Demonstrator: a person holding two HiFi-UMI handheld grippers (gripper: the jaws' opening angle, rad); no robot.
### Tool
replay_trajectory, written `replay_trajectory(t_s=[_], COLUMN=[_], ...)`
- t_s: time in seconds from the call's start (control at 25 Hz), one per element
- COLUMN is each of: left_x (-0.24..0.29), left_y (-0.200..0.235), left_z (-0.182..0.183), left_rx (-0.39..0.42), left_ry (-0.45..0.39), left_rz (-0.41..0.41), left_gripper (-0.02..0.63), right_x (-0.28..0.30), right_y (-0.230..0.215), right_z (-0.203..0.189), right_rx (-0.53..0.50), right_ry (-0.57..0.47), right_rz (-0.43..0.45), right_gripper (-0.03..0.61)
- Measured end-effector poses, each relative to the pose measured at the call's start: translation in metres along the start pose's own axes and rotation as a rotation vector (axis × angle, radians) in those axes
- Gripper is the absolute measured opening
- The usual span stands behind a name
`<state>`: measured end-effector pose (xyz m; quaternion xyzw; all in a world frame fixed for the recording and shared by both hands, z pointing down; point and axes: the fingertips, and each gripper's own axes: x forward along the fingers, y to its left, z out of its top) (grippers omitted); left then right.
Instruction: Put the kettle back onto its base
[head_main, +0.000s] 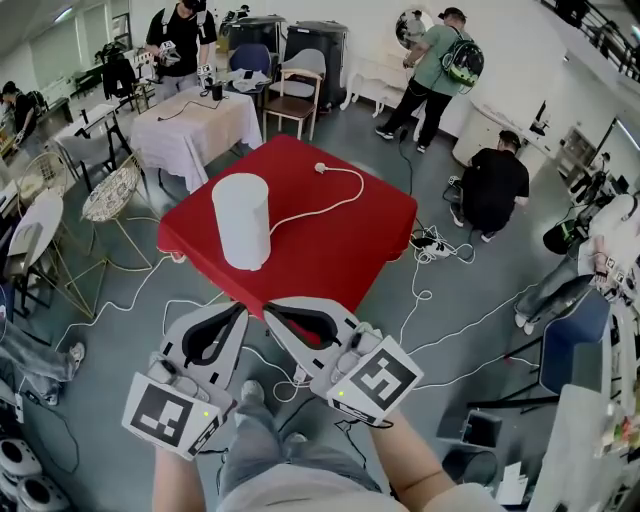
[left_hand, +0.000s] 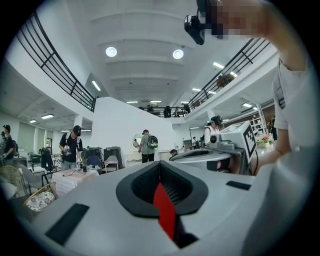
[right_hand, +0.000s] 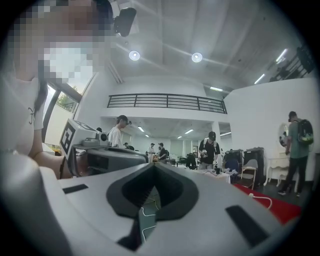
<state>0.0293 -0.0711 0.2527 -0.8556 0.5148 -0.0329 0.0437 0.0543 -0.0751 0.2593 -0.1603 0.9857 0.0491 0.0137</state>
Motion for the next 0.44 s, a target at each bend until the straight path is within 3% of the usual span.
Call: replay_trajectory(t_s=[0.44], left_x=[-0.01], left_y=[-0.026], left_z=[0.004], left_rx=[0.004], left_ry=[0.003], left_rz=[-0.008], left_gripper=[0.011], right_x=[-0.02], right_y=[0.018], right_z=[0.004], right_rx=[-0.006], right_ry=[-0.01], right_rz=[0.011], right_gripper=[0.008])
